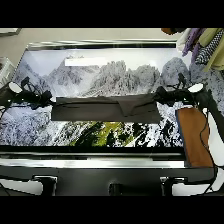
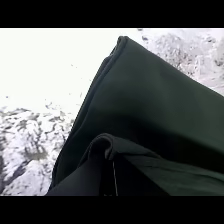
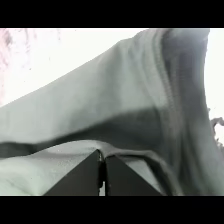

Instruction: Fold the clothes and pants, and hang the long-sleeved shirts on hangers.

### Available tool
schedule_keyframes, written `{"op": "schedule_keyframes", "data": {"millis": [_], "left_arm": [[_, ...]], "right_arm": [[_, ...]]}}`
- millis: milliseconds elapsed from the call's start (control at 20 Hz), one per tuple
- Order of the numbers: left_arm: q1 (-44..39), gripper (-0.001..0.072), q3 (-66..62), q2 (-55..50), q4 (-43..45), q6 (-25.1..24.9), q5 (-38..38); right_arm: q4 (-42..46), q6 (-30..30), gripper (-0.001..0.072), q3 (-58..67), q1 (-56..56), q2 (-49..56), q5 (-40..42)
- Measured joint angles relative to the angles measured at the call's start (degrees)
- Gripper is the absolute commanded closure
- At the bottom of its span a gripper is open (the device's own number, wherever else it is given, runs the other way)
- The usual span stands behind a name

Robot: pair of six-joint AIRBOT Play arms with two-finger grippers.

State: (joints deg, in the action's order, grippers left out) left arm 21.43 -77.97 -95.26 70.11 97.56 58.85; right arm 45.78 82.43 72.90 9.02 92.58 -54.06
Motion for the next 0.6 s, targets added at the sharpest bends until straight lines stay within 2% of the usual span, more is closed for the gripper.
{"op": "schedule_keyframes", "data": {"millis": [50,100,150,200,250,400,600], "left_arm": [[-0.3,0.0666,-0.4,-1.0,0.0,0.2,-0.1],[-0.5,0.0576,-0.7,-1.7,0.0,0.2,-0.2],[-0.7,0.0421,-0.9,-2.2,0.0,0.3,-0.2],[-0.8,0.0307,-1.3,-2.5,-0.1,0.4,-0.3],[-0.9,0.0267,-2.0,-2.8,-0.1,0.4,-0.2],[-0.6,0.0266,-4.8,-2.4,-0.1,0.6,1.2],[-0.5,0.0266,-8.2,0.3,-0.1,0.4,3.1]], "right_arm": [[-0.2,0.2,0.0631,0.2,0.0,0.9,0.2],[-0.2,0.2,0.0479,0.3,0.0,1.7,0.4],[-0.2,0.2,0.0355,0.5,0.0,2.3,0.6],[-0.3,0.6,0.0244,0.8,0.2,2.7,0.3],[-0.4,0.6,0.0206,1.5,0.6,2.9,-0.9],[0.3,0.5,0.0150,5.3,3.7,3.2,-7.2],[1.2,-2.8,0.0083,8.6,10.0,4.6,-14.8]]}}
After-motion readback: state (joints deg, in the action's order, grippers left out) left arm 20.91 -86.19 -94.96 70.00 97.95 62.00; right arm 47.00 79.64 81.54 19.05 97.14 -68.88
